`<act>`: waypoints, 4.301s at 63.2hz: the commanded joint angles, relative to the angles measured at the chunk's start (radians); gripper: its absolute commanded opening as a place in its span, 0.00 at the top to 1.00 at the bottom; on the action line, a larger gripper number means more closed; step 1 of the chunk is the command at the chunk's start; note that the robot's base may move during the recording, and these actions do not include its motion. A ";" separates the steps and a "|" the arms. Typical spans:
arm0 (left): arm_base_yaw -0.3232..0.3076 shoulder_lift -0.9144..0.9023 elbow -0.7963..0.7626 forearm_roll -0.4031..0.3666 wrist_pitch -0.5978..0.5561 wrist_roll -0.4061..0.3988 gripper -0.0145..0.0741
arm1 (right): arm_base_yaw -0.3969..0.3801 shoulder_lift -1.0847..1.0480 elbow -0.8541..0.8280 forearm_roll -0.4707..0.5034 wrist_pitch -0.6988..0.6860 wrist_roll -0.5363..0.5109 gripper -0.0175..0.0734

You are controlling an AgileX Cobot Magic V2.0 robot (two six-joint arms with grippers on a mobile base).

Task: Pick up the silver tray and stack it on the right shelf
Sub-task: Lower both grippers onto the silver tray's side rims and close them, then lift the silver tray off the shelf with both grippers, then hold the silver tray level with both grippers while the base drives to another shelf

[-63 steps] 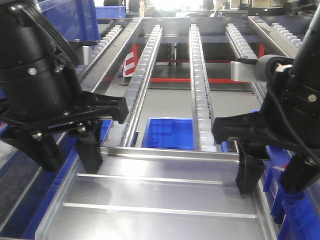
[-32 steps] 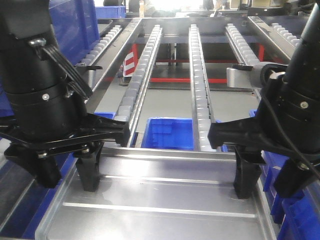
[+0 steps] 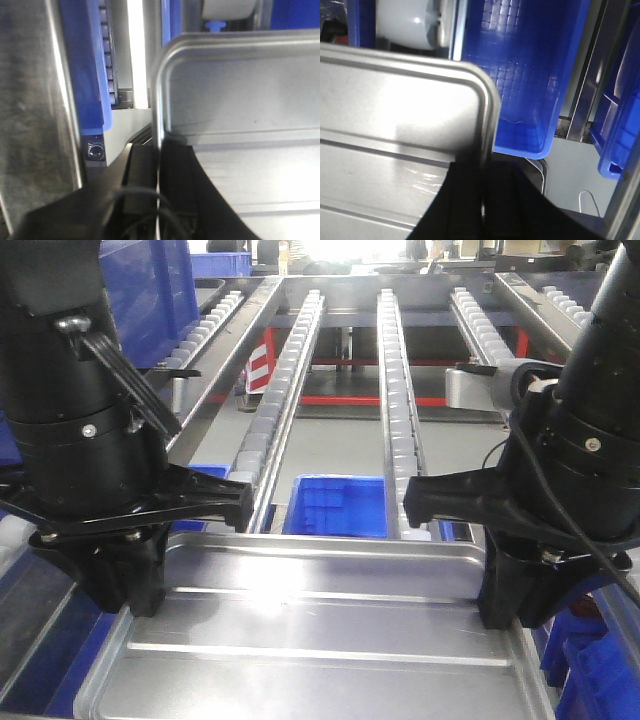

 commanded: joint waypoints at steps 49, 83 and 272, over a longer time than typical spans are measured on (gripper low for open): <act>-0.080 -0.260 -0.360 0.144 0.289 -0.033 0.94 | -0.004 -0.347 -0.238 -0.156 0.334 -0.014 0.75; -0.095 -0.253 -0.424 0.162 0.363 -0.035 0.94 | -0.004 -0.349 -0.238 -0.161 0.342 -0.014 0.75; -0.095 -0.250 -0.424 0.160 0.414 -0.035 0.94 | -0.004 -0.349 -0.238 -0.161 0.333 -0.014 0.75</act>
